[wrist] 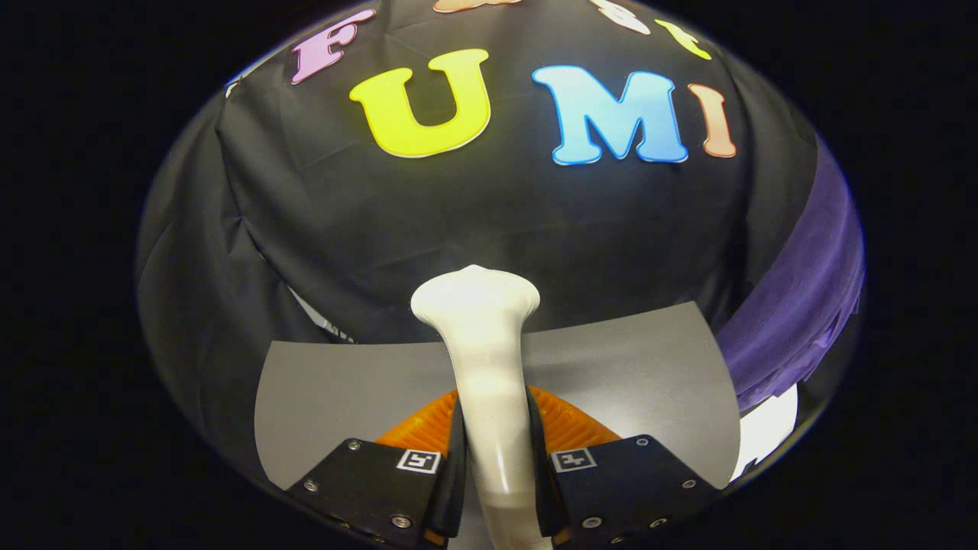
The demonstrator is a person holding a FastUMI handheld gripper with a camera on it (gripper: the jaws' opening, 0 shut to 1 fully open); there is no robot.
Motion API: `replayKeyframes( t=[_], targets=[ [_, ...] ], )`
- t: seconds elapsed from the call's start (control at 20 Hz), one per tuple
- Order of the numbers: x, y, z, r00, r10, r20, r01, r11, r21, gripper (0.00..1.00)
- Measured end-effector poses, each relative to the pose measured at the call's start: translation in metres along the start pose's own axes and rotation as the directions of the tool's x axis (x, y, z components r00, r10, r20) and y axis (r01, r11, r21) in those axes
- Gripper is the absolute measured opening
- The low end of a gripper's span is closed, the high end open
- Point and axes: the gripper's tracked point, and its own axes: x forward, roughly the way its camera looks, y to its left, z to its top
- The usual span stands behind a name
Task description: Iron the clothes twice with a garment steamer, once on the left side and once on the right side.
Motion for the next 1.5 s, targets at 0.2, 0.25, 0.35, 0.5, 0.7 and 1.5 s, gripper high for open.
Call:
replayKeyframes(
  t=[0.2,0.25,0.35,0.5,0.7,1.5],
  targets=[
    [-0.058,-0.010,0.025,0.983,0.001,0.183,0.002,1.000,-0.013,0.34],
    [-0.075,-0.012,0.027,0.975,0.002,0.221,0.000,1.000,-0.012,0.34],
    [-0.103,-0.018,0.021,0.961,-0.002,0.276,0.003,1.000,-0.002,0.33],
    [-0.144,-0.020,0.004,0.939,0.000,0.344,0.012,0.999,-0.034,0.33],
    [-0.202,-0.023,-0.019,0.887,0.024,0.462,0.026,0.994,-0.103,0.33],
    [-0.324,-0.080,-0.171,0.746,0.069,0.662,0.068,0.981,-0.179,0.33]
  ],
)
